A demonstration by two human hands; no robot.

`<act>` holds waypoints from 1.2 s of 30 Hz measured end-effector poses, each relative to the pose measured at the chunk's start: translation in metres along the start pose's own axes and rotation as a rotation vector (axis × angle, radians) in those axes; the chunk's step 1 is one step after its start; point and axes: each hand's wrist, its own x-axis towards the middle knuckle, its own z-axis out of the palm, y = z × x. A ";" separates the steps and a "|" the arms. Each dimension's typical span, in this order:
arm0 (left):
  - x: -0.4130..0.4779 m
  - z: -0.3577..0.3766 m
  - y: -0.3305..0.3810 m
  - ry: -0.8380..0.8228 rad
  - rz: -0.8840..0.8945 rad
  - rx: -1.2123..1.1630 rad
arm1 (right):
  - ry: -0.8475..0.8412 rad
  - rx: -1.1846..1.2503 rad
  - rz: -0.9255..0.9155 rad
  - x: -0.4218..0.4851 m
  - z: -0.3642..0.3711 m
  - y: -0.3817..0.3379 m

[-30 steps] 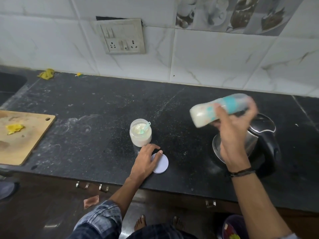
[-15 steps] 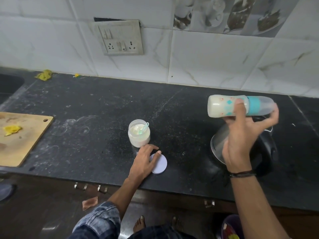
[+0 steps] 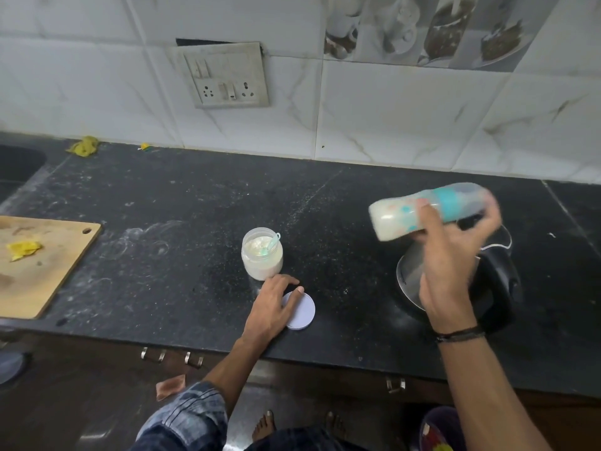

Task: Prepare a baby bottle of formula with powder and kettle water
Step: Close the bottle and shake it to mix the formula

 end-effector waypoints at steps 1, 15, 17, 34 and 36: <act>0.000 0.000 0.001 0.005 -0.004 0.001 | 0.048 0.038 -0.035 0.002 -0.002 -0.001; 0.000 -0.001 0.001 -0.001 -0.005 -0.005 | -0.123 -0.137 0.074 -0.005 0.002 0.004; 0.001 0.000 0.002 -0.001 -0.011 -0.004 | -0.002 0.001 -0.012 -0.003 0.004 0.001; 0.001 0.000 0.001 -0.005 -0.011 0.010 | 0.028 0.002 -0.021 0.013 -0.013 -0.001; 0.001 0.001 0.000 0.001 -0.013 0.017 | 0.041 -0.023 -0.040 0.013 -0.010 0.001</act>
